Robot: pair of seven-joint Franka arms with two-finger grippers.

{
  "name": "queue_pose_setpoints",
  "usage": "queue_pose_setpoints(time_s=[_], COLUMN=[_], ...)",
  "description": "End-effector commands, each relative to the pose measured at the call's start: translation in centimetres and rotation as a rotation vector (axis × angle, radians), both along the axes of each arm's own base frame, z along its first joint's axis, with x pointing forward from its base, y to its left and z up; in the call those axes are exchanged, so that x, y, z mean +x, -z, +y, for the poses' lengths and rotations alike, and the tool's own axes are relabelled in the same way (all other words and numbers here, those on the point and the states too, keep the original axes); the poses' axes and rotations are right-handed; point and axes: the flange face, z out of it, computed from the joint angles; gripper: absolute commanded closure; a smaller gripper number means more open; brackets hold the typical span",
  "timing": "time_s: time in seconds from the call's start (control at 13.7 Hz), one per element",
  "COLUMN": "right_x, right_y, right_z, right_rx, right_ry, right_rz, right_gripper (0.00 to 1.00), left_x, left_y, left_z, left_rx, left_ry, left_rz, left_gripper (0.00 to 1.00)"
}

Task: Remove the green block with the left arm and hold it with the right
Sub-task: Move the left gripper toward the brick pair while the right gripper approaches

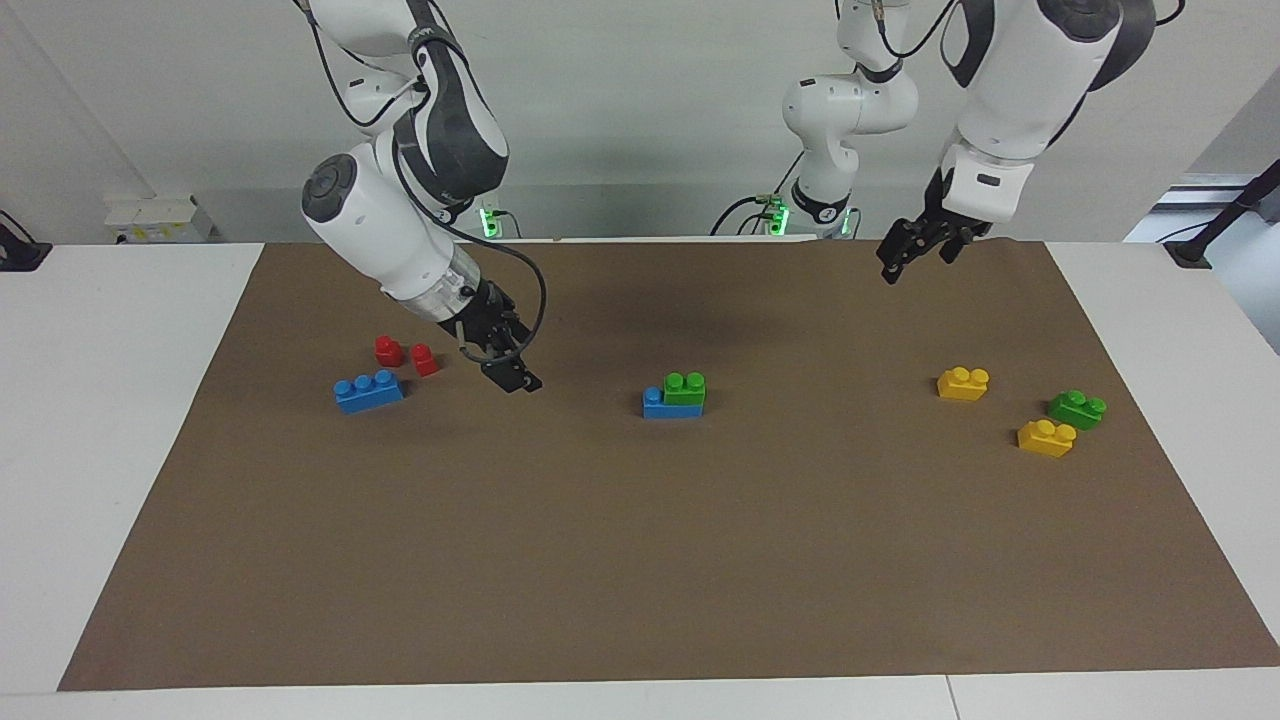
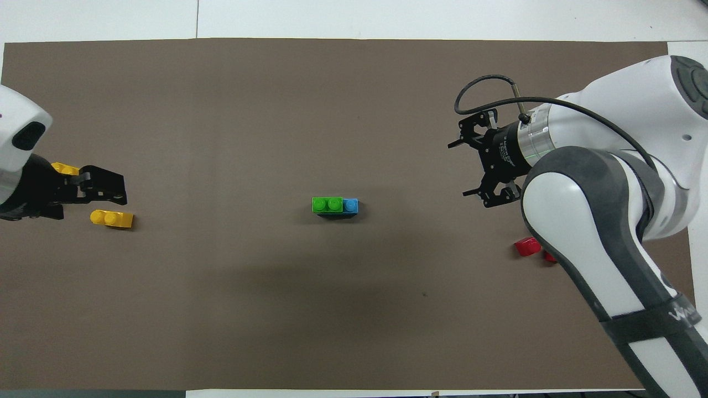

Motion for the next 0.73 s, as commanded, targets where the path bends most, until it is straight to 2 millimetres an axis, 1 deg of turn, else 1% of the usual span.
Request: queue_pose_setpoints(time_s=[0.0,0.15,0.22,0.29,0.44,0.51,0.59,0.66], right_x=[-0.3,-0.5,-0.4,-0.4,-0.6,-1.1,-1.3,-1.6], right_y=[2.7,4.4,5.4,6.6,8.5,9.6,10.3,10.9], right_z=[3.0,5.0,5.8,6.7,8.5,9.4,9.4,9.4], right_rx=[0.059,0.07,0.084,0.093,0.114,0.119,0.125,0.123], right_ry=[0.074,0.078,0.096,0.108,0.13,0.14,0.163,0.176], right_rz=[0.033,0.036,0.041,0.051,0.058,0.067,0.065,0.065], right_gripper=[0.07,0.07,0.07,0.07,0.07,0.07,0.07,0.07], left_x=[-2.2,-2.8,-3.0,-3.1,-3.1,-3.4,-3.7,-3.6], left_y=[0.7,1.3,1.9,2.2,3.0,3.5,4.2,5.5], left_z=[-3.2,-5.9,-6.9,-7.8,-9.1,-10.0,-11.0,-11.9], left_rx=[-0.036,-0.057,-0.066,-0.081,-0.103,-0.112,-0.128,-0.138], left_ry=[-0.283,-0.469,-0.573,-0.662,-0.81,-0.846,-0.867,-0.9], left_rz=[-0.028,-0.039,-0.047,-0.059,-0.068,-0.064,-0.058,-0.044], left_gripper=[0.0,0.0,0.0,0.0,0.0,0.0,0.0,0.0])
